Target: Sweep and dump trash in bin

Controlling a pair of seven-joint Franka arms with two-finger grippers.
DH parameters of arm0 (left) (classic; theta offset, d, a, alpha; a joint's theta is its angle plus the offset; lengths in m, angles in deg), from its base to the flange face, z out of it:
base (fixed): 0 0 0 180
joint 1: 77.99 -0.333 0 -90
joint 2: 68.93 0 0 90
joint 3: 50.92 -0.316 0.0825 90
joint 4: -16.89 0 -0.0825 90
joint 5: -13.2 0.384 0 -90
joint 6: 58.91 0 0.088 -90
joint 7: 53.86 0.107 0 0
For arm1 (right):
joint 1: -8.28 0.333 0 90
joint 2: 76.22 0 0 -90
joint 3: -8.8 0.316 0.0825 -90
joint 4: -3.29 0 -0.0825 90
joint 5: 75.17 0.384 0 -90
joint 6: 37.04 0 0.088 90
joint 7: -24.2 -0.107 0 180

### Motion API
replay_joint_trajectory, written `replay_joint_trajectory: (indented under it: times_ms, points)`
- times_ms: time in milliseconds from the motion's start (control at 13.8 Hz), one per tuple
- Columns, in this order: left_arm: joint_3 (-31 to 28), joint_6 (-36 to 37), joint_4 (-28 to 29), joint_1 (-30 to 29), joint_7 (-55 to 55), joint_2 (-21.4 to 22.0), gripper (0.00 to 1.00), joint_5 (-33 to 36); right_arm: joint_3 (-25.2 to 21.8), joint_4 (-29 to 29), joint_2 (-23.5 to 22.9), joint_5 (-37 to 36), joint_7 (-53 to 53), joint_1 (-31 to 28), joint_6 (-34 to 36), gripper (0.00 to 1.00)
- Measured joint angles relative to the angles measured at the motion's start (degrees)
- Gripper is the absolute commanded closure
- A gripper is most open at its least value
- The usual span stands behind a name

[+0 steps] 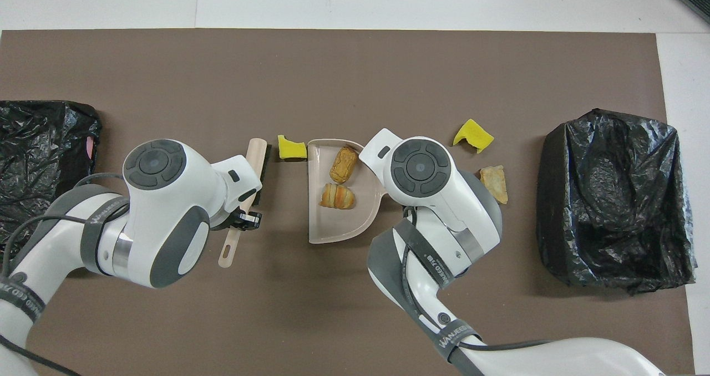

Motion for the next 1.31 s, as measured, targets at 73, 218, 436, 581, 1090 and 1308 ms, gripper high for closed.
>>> replay_joint_trajectory:
  times_ms: [73, 218, 436, 581, 1090, 1308]
  points:
    - [0.0, -0.1, -2.3, -0.5, 0.2, -1.7, 1.00, 0.1, 0.0, 0.1, 0.0, 0.0, 0.0, 0.0, 0.0, 1.00]
    - [0.2, -0.2, -4.1, -0.6, 0.4, -3.1, 1.00, 0.2, 0.0, 0.1, 0.0, 0.0, 0.0, 0.0, 0.0, 1.00]
    - [1.3, -0.3, -3.8, 0.9, 0.5, -3.6, 1.00, 0.2, 0.0, 0.2, 0.1, 0.0, 0.0, 0.0, 0.0, 1.00]
    - [1.6, 1.0, -3.8, 2.6, 0.4, -3.7, 1.00, 0.2, 0.0, 0.3, 0.1, 0.0, 0.0, 0.0, 0.0, 1.00]
    - [1.9, 4.6, -4.0, 7.9, -2.9, -1.3, 1.00, 0.1, -0.1, 0.9, 0.9, 0.0, 0.0, -0.1, 2.9, 1.00]
    - [1.0, 4.9, -4.2, 7.1, -2.9, -0.3, 1.00, 0.1, -0.1, 1.1, 0.9, 0.0, 0.1, -0.5, 2.9, 1.00]
